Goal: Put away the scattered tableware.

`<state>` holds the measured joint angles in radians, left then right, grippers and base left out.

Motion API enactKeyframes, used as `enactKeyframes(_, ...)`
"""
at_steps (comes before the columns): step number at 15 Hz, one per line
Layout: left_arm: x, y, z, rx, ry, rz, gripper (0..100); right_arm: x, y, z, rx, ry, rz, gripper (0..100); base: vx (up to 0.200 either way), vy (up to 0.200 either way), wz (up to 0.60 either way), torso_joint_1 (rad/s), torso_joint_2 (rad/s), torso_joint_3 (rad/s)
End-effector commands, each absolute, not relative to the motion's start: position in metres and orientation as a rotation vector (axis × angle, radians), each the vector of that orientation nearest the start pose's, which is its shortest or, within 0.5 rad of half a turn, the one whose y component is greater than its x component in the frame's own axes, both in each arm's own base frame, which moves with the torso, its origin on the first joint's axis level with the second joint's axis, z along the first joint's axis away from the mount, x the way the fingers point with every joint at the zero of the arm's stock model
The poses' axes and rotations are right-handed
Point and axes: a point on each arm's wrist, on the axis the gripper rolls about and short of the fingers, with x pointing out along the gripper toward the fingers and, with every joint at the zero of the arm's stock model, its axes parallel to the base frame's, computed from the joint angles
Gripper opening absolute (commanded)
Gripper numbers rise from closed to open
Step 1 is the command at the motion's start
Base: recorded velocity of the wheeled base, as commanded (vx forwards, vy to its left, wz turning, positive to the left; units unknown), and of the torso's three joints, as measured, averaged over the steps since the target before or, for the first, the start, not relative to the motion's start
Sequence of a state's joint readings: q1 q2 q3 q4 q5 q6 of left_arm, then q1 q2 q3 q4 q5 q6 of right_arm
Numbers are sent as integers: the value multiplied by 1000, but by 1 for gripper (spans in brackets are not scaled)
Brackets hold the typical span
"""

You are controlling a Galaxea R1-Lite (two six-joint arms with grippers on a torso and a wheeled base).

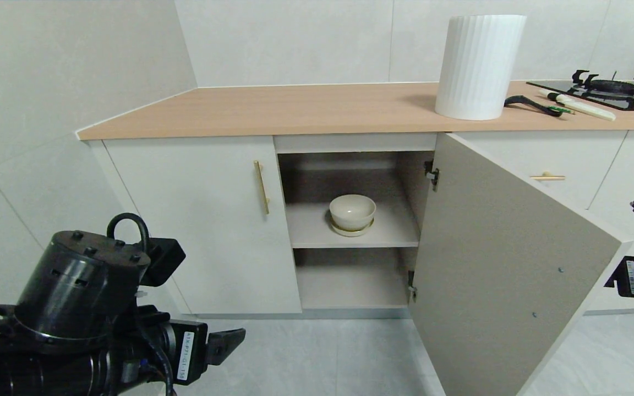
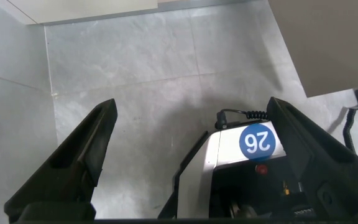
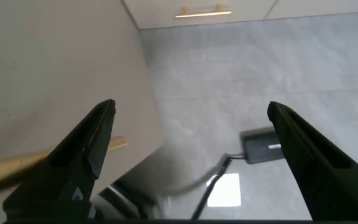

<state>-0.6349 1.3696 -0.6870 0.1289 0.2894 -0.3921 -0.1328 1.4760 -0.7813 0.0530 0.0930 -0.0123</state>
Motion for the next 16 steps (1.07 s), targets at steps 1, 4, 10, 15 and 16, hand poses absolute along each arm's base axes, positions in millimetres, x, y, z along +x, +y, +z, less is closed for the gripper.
enactKeyframes(1,160,-109,169,-9,775,-175,100,231,-17,174,124,733,9,100,0,0,0,0,0,0)
enactKeyframes(4,159,-109,169,-8,775,-176,100,232,4,170,150,719,76,100,0,0,0,0,0,0)
enactKeyframes(10,159,-109,170,-12,768,-178,100,239,64,151,146,771,270,100,0,0,0,0,0,0)
enactKeyframes(15,159,-109,174,-30,737,-188,100,268,133,139,74,724,463,100,0,0,0,0,0,0)
enactKeyframes(16,159,-109,174,-34,729,-188,100,276,144,138,68,720,483,100,0,0,0,0,0,0)
